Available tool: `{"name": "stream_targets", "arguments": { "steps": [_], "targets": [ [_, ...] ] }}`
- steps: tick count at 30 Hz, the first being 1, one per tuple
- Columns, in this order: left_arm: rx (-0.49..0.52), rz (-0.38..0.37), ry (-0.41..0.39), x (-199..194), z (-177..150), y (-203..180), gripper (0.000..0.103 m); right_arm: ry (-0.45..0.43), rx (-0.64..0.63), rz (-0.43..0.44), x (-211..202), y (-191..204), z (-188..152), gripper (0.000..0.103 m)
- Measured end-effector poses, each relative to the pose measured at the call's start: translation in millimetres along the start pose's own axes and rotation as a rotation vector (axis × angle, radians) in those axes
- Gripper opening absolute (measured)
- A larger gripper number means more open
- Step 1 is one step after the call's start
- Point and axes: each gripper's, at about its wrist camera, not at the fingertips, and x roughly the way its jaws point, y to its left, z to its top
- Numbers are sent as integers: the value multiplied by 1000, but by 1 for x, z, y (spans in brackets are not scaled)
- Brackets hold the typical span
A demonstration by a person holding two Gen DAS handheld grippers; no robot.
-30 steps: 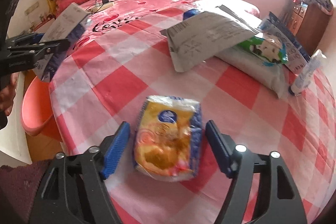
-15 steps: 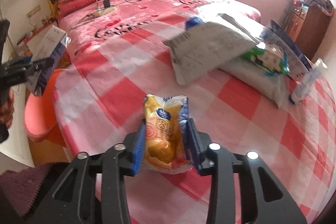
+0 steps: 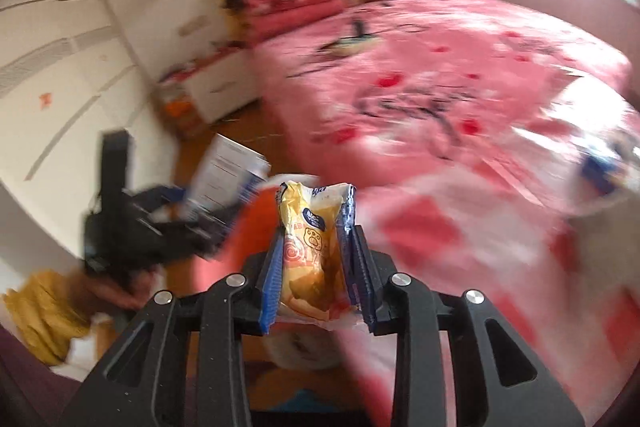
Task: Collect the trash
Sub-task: 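Release the carton into the orange bucket with left tool while right tool drops the snack bag in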
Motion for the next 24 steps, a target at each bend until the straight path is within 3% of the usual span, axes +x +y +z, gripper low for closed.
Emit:
{"name": "stream_targets", "arguments": {
  "steps": [3,4,5,7,8,10,17,24],
  "targets": [
    [-39,16,40,12,-7,7,69,42,-19,89,36,19,13,42],
    [-43,20,50,15,-9,8,72,66,-21,103,49,23,15,51],
    [-46,34,59,18,-11,9,82,81,-20,96,61,26,15,59],
    [-47,62,58,20,-13,13,83,77,-8,90,69,26,11,65],
    [-47,68,57,19,-13,15,84,63,8,93,67,24,8,76],
    [-46,80,57,19,-12,17,86,11,40,69,53,17,1,88],
    [-28,84,-10,3,3,-4,87,-134,94,-25,-1,-20,-23,93],
    [65,62,-39,-22,24,-65,87,-211,95,-88,-32,-45,-42,95]
  ]
}}
